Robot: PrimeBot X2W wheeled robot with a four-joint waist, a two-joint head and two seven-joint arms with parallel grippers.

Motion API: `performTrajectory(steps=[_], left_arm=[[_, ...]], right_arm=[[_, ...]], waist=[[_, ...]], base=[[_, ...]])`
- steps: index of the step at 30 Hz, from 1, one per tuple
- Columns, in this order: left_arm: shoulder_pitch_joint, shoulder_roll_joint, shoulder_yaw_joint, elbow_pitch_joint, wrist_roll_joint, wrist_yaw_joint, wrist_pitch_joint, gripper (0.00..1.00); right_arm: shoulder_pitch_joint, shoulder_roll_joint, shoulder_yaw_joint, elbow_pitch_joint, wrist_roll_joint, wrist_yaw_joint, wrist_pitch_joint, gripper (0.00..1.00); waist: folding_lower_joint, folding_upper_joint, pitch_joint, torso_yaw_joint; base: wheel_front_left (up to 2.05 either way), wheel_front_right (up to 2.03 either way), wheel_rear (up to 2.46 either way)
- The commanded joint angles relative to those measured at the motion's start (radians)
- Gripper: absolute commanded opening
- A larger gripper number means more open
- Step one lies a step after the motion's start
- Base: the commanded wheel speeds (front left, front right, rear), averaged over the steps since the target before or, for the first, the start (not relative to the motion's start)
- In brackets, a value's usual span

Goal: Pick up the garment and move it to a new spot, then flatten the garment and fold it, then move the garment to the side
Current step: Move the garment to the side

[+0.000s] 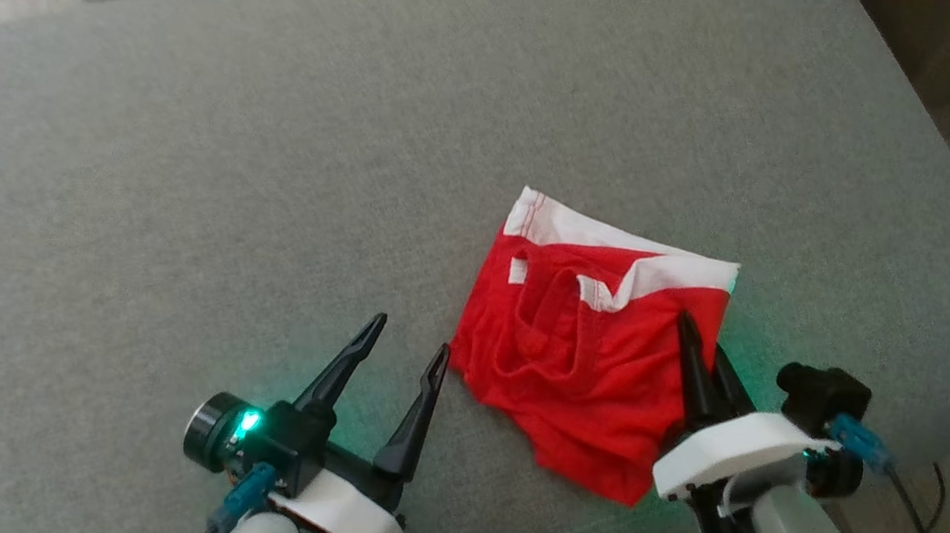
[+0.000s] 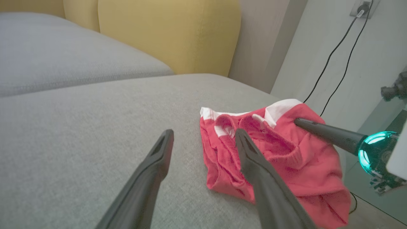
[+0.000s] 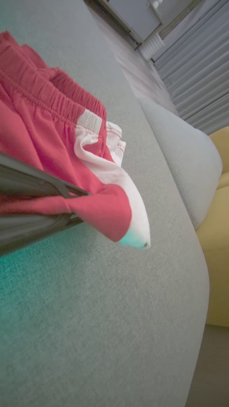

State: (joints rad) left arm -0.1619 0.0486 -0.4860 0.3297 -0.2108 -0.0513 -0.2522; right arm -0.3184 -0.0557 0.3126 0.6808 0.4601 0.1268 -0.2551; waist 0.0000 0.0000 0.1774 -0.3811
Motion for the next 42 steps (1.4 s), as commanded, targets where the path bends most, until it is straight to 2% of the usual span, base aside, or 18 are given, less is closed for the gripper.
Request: performTrajectory(steps=[1,5,7,12,18,24,25,26,29,32,34,37,42], left_arm=[[-0.031,0.002,0.023,-0.015,0.01,0.002,-0.01,1.0],[-0.038,0.002,0.019,-0.01,0.024,-0.003,-0.01,1.0],[-0.049,0.002,0.02,-0.015,0.034,-0.003,-0.01,1.0],[-0.081,0.002,0.027,-0.025,0.058,-0.007,-0.01,1.0],[-0.106,0.002,0.043,-0.036,0.069,-0.009,-0.01,1.0],[-0.117,0.002,0.047,-0.05,0.068,-0.006,-0.01,1.0],[-0.119,0.002,0.049,-0.052,0.067,-0.003,-0.01,1.0],[-0.121,0.002,0.05,-0.053,0.067,-0.003,-0.01,1.0],[-0.129,0.002,0.065,-0.054,0.065,0.004,-0.01,1.0],[-0.134,0.002,0.093,-0.058,0.062,0.019,-0.01,1.0],[-0.135,0.002,0.114,-0.062,0.063,0.03,-0.01,1.0],[-0.129,0.002,0.151,-0.067,0.063,0.049,-0.01,1.0],[-0.105,0.002,0.232,-0.064,0.063,0.072,-0.01,1.0]], right_arm=[[-0.062,0.005,0.011,-0.019,-0.037,0.004,-0.007,0.0],[-0.133,0.002,-0.017,0.016,-0.111,0.004,-0.007,0.0],[-0.194,-0.026,-0.039,0.045,-0.171,0.004,-0.007,0.0],[-0.367,-0.159,-0.126,0.171,-0.286,0.004,-0.003,0.0],[-0.528,-0.355,-0.249,0.321,-0.41,0.004,0.034,0.0],[-0.606,-0.473,-0.391,0.419,-0.507,0.004,0.047,0.0],[-0.615,-0.485,-0.417,0.426,-0.525,0.004,0.044,0.11],[-0.624,-0.493,-0.442,0.427,-0.543,0.004,0.038,1.0],[-0.647,-0.483,-0.511,0.419,-0.589,0.004,0.019,1.0],[-0.657,-0.442,-0.574,0.364,-0.626,0.004,-0.001,1.0],[-0.651,-0.382,-0.6,0.29,-0.623,0.004,-0.005,1.0],[-0.581,-0.282,-0.586,0.144,-0.601,0.004,-0.006,1.0],[-0.395,-0.126,-0.507,-0.065,-0.534,0.004,-0.006,1.0]], waist=[[0.0,0.0,0.042,-0.013],[0.0,0.0,0.073,0.017],[0.0,0.0,0.098,0.047],[0.0,0.0,0.166,0.131],[0.0,0.0,0.227,0.219],[0.0,0.0,0.257,0.266],[0.0,0.0,0.26,0.269],[0.0,0.0,0.262,0.271],[0.0,0.0,0.264,0.27],[0.0,0.0,0.254,0.268],[0.0,0.0,0.238,0.269],[0.0,0.0,0.208,0.273],[0.0,0.0,0.146,0.292]], base=[[0.0,0.0,0.0],[0.0,0.0,0.0],[0.0,0.0,0.0],[0.0,0.0,0.0],[0.0,0.0,0.0],[0.0,0.0,0.0],[0.0,0.0,0.0],[0.0,0.0,0.0],[0.0,0.0,0.0],[0.0,0.0,0.0],[0.0,0.0,0.0],[0.0,0.0,0.0],[0.0,0.0,0.0]])
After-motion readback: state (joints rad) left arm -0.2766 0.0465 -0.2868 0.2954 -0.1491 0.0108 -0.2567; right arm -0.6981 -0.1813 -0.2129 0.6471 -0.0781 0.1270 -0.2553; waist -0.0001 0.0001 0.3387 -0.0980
